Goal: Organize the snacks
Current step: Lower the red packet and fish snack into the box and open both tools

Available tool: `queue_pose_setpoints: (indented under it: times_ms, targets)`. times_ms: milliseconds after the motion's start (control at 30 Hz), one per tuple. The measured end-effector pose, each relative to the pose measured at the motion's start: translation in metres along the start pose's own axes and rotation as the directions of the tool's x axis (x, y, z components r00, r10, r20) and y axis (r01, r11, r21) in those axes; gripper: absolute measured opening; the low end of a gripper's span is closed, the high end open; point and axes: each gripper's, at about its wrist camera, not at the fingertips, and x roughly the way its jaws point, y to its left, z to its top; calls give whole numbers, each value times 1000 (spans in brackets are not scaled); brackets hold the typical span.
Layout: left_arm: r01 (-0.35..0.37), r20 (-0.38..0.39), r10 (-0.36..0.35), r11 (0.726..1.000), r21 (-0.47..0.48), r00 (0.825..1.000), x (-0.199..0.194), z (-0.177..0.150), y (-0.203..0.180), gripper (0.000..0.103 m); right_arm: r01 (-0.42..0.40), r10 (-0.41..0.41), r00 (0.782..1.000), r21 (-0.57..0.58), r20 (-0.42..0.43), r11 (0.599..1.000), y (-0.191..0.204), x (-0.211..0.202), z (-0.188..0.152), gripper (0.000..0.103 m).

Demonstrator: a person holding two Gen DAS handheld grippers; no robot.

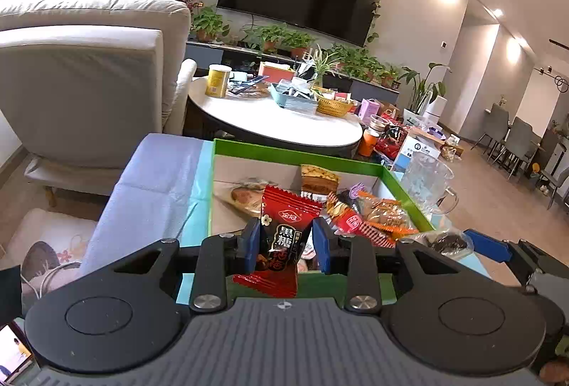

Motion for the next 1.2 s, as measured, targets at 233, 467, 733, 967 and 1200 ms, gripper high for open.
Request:
queue_pose_setpoints:
  times_ms: [233, 467, 733, 967, 1200]
  targets:
    - [7, -25, -7, 1000, 12, 1000, 20, 5, -8, 29, 17, -17, 1000, 60, 10, 998, -18, 19, 15, 53]
    - [-10, -59, 12, 1000, 21, 998, 44, 7, -12, 29, -5, 6, 1000, 125, -7, 992, -22, 49, 31, 53]
    - [-52, -67, 56, 996, 67, 996, 53, 1, -22, 51, 27, -20, 999, 143, -47, 989, -25, 63, 27, 53]
    - [-87, -38, 89, 995, 55, 995, 43, 1, -16, 52, 48, -34, 996, 172, -84, 984, -29, 62, 19, 53]
    - [-103, -12, 103, 994, 32, 995, 30, 4, -9, 53, 70, -60, 996, 175, -61, 982, -31, 55, 21, 53]
